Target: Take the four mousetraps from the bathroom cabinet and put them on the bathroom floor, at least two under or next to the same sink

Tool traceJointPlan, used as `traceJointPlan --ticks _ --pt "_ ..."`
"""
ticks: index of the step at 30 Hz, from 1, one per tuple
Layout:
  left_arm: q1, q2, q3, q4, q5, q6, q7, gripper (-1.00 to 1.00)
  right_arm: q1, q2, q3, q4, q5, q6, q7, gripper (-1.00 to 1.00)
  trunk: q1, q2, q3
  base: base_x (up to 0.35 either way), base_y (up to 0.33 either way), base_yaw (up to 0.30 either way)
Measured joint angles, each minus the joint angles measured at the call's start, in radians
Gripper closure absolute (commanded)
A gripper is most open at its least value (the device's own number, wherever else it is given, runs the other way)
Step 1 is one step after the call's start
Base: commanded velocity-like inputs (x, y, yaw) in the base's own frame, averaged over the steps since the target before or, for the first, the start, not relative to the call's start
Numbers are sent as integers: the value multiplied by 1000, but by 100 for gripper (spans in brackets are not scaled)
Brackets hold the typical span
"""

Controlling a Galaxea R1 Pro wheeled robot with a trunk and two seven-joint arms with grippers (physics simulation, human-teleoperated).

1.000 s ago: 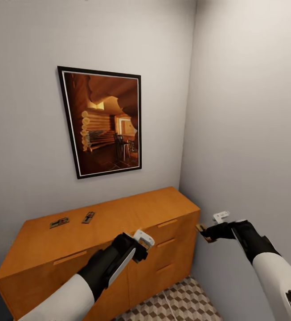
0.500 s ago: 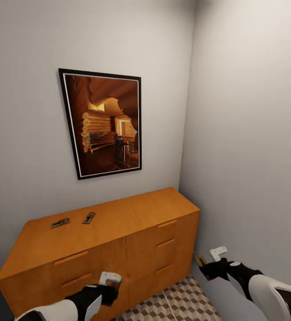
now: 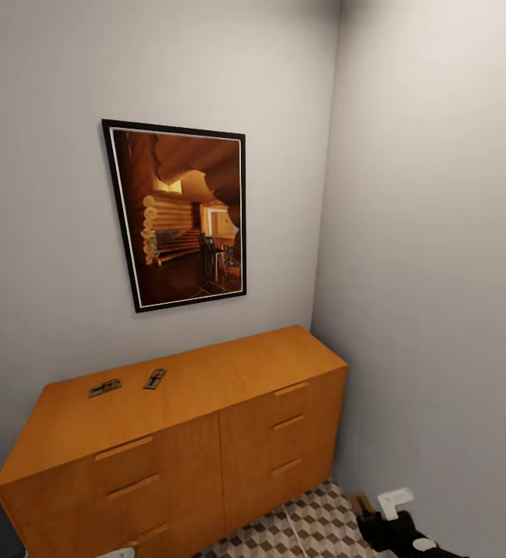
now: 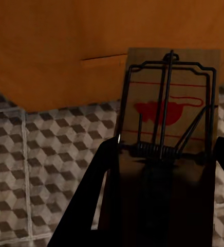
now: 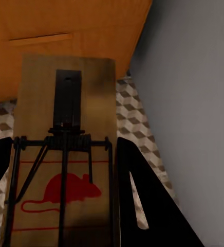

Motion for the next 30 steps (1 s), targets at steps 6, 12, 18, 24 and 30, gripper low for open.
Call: traceJointPlan --ticks 6,12,18,24,30 --pt "53 4 -2 0 45 -100 1 100 55 2 0 0 -2 -49 -62 100 0 0 0 0 0 0" --pt "67 -4 -3 0 49 -140 10 100 97 17 0 0 -4 -100 -75 100 0 0 0 0 0 0" --pt "105 -3 -3 0 52 -234 5 100 149 63 -1 -1 -4 -258 -203 100 0 0 0 0 0 0" --pt "166 -7 -2 0 52 -490 7 100 191 77 1 1 -8 -518 -349 100 0 0 0 0 0 0" --pt "171 -1 27 0 54 -510 9 100 202 90 6 1 -9 -549 -394 100 0 0 0 0 0 0"
